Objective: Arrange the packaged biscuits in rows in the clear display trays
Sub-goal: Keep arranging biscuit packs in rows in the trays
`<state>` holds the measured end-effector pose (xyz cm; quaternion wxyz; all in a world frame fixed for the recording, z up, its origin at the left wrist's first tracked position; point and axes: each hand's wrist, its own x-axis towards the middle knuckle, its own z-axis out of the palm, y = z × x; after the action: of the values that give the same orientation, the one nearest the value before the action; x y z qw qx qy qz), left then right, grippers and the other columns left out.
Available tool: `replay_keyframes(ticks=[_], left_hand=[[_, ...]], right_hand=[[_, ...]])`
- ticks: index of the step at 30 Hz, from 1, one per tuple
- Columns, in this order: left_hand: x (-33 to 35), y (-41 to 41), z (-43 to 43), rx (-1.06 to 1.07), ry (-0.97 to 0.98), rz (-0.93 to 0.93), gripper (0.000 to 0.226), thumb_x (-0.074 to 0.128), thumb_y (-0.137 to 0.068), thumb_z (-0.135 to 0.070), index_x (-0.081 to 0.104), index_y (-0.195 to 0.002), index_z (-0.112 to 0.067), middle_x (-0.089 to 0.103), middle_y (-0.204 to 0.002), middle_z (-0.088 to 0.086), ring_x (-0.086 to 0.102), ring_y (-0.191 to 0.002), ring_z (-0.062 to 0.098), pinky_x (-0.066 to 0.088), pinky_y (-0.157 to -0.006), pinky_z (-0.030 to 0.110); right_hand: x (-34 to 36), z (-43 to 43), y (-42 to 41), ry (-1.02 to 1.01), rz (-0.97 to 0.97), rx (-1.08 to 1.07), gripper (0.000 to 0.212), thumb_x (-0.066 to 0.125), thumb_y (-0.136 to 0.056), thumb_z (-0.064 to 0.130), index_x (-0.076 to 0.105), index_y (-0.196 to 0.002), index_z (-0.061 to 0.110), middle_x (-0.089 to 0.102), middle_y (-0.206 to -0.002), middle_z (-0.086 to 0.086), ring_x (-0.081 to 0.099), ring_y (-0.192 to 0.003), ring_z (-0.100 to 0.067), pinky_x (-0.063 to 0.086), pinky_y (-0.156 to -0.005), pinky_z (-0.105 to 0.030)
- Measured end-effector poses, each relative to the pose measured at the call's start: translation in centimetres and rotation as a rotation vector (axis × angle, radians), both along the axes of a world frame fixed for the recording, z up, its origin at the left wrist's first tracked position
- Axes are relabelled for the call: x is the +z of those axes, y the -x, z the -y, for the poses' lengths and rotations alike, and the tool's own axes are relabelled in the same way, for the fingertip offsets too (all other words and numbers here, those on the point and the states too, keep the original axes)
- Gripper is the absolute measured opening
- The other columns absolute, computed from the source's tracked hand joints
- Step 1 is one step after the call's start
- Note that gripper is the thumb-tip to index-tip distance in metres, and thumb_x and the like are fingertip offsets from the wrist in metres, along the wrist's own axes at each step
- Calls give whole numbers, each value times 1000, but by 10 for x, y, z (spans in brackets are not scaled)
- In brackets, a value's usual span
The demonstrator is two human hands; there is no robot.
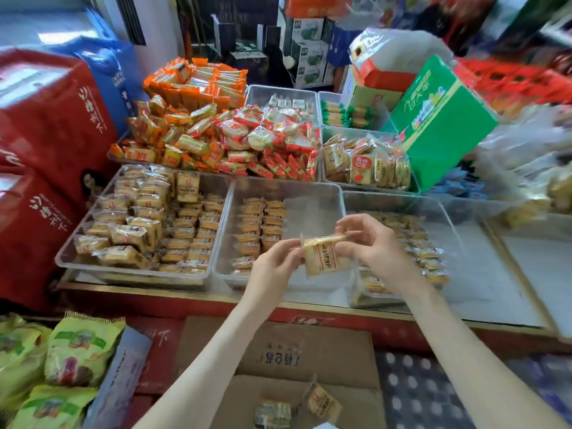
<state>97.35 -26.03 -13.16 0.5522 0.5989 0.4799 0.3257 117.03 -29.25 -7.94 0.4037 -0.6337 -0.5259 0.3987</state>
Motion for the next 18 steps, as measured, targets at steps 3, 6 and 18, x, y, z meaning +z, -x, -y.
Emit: replay_keyframes(ticks=[3, 6, 18], left_hand=[[20, -15, 14, 72, 92, 156, 21, 58, -97, -14, 68, -115, -9, 73, -102, 7, 71, -92, 18, 57, -77, 23], [36, -27, 28, 91, 167, 225, 12, 62, -95, -14, 69, -103, -9, 74, -97, 12, 73, -89, 23, 60, -75, 29], [62, -52, 50, 93, 21, 100, 12, 62, -93, -5, 59, -81, -6, 67, -79, 13, 66, -68, 17, 57, -58, 23]], right_hand=[[8, 26, -6, -18, -221, -112, 41, 75, -80, 16, 58, -117, 21, 66, -113, 1, 64, -106, -12, 56, -83, -32], [9, 44, -7, -43, -450, -299, 42, 74, -71, 28, 61, -109, 15, 69, -103, -3, 63, -103, -20, 52, -88, -37], [6, 74, -18, -89, -421, -661, 18, 56, -97, 10, 65, -83, 16, 70, -80, -1, 65, -76, -16, 53, -59, -25]])
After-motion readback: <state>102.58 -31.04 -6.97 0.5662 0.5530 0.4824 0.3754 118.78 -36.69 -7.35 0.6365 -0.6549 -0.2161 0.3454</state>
